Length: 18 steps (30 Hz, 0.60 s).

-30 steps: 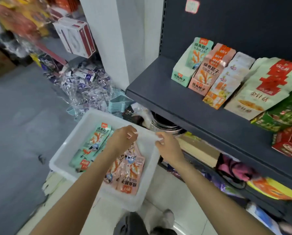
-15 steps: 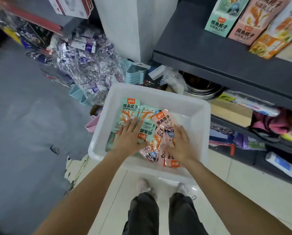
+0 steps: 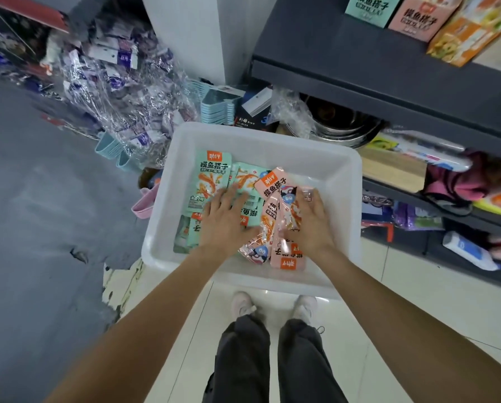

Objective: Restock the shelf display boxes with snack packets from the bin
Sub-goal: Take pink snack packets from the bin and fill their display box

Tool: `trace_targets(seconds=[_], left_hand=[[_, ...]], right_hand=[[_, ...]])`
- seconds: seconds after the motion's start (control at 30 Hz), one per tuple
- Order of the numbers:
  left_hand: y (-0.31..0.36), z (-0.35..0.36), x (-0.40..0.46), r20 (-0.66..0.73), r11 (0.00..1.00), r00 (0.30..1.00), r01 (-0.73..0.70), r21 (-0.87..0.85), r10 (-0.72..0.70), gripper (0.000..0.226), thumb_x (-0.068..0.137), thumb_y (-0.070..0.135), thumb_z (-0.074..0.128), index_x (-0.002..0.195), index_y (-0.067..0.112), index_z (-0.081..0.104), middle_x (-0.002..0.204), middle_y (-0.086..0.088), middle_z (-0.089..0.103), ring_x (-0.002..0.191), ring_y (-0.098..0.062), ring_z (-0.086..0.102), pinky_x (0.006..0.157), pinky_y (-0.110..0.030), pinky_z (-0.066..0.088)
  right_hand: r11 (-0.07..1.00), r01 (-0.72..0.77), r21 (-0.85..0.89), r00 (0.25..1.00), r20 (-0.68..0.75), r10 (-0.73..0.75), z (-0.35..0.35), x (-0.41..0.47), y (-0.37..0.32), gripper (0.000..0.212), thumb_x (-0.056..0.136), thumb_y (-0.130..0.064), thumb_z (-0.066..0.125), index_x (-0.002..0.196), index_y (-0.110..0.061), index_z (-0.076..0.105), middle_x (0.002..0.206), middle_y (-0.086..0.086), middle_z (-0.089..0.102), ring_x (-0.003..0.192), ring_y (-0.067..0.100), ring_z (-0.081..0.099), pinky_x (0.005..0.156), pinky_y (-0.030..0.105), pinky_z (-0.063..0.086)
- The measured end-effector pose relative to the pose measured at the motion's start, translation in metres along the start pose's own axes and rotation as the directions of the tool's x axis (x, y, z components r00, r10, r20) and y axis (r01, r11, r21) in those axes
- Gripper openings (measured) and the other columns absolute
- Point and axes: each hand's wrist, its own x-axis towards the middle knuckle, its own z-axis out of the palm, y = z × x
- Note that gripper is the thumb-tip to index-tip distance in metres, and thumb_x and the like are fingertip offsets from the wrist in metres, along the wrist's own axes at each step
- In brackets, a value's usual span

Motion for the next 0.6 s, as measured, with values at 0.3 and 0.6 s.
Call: trace_targets(seconds=[0.3,0.6], left_hand=[[0.011,0.015,0.018,0.106,0.988,0.989,-0.094,-0.124,0.108,0.078,0.085,0.049,0.059,0.148,0.024,0.022,0.158,0.001,0.009,0.146,-0.019,-0.001,0.117,-0.042,0.004],[0.026,-0.013,0.026,0.11,0.738,0.993,0.036,-0.674,0.052,0.037,0.087,0.01,0.064,0.123,0.014,0.058,0.106,-0.001,0.067,0.098,-0.018,0.063,0.081,-0.017,0.049]], right_hand=[[0.991,0.02,0.13,0.987,-0.16,0.001,0.004,-0.011,0.008,0.094,0.076,-0.008,0.075,0.149,-0.026,0.018,0.14,0.009,0.031,0.129,0.024,0.034,0.105,0.034,0.036],[0.899,0.153,0.41,0.986,-0.124,-0.111,-0.022,-0.009,-0.021,0.047,0.084,-0.001,0.065,0.124,-0.017,0.048,0.084,-0.008,0.056,0.073,0.001,0.054,0.066,0.006,0.044]])
